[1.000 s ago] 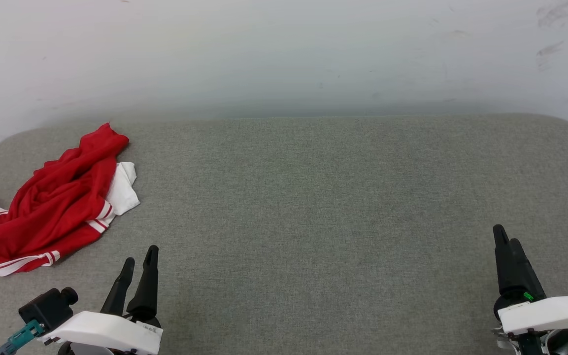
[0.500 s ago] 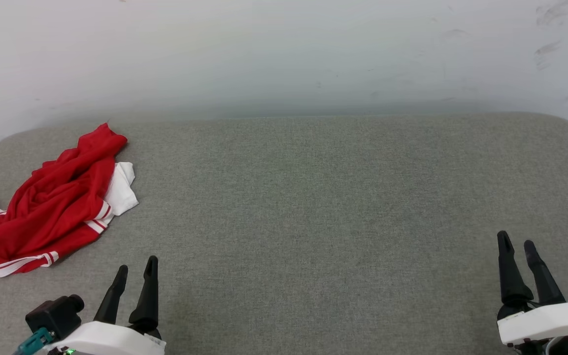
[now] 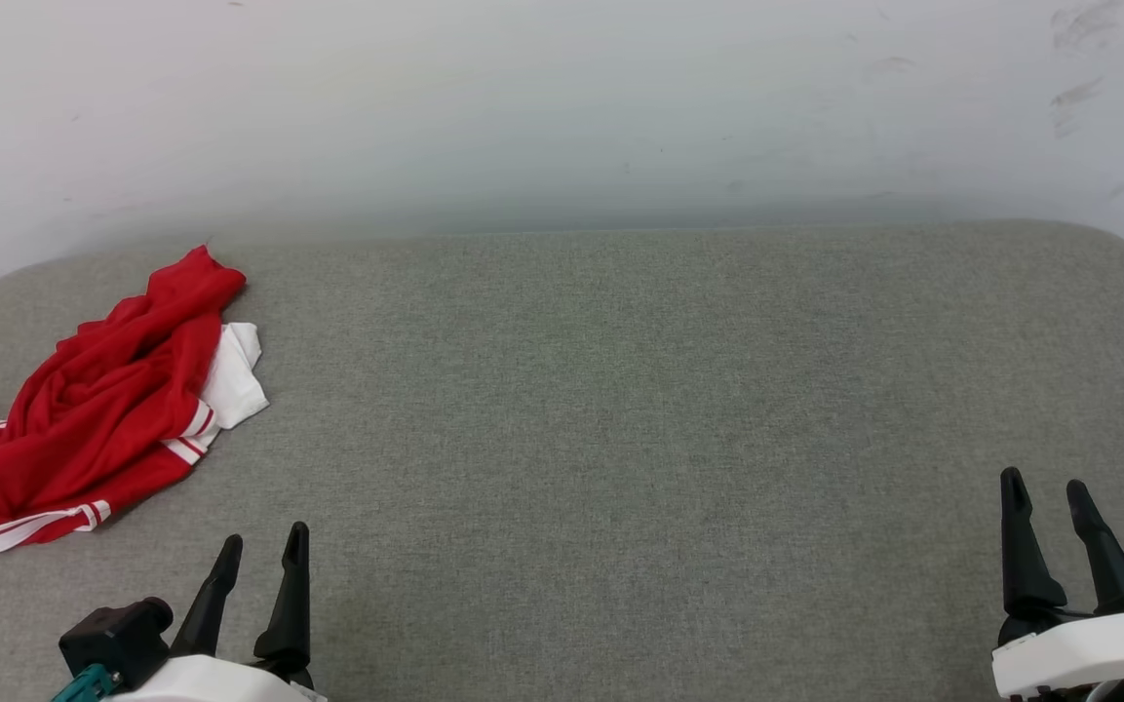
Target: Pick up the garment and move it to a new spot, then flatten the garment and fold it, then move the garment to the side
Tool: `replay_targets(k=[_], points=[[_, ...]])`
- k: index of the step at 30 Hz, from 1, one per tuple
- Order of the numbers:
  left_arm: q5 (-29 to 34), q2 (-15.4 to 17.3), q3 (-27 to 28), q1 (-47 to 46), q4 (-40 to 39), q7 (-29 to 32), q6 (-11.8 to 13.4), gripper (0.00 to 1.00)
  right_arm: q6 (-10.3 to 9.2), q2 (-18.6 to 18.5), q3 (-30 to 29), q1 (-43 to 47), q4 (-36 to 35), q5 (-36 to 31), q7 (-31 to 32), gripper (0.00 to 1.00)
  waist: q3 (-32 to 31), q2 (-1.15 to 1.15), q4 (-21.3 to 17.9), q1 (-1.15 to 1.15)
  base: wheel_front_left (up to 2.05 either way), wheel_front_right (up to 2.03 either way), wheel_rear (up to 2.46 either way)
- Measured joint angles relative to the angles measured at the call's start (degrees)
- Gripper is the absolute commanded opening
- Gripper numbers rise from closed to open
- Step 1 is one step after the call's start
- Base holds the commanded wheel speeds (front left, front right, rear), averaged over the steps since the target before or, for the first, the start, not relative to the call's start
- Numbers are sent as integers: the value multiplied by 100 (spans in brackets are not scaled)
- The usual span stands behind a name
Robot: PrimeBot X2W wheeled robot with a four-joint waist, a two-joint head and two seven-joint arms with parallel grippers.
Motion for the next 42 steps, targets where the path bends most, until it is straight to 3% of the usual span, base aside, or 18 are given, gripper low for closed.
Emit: replay_targets(k=[18,42], points=[[1161,76,-45,130,26,-280,-33,100,0,-27,-34,88,-43,-1165,-278,100,21,0,-74,0,0,0,0],[2139,110,53,265,3,-579,-34,100,1,-75,-22,194,-129,-2341,-579,100,7,0,-27,0,0,0,0]])
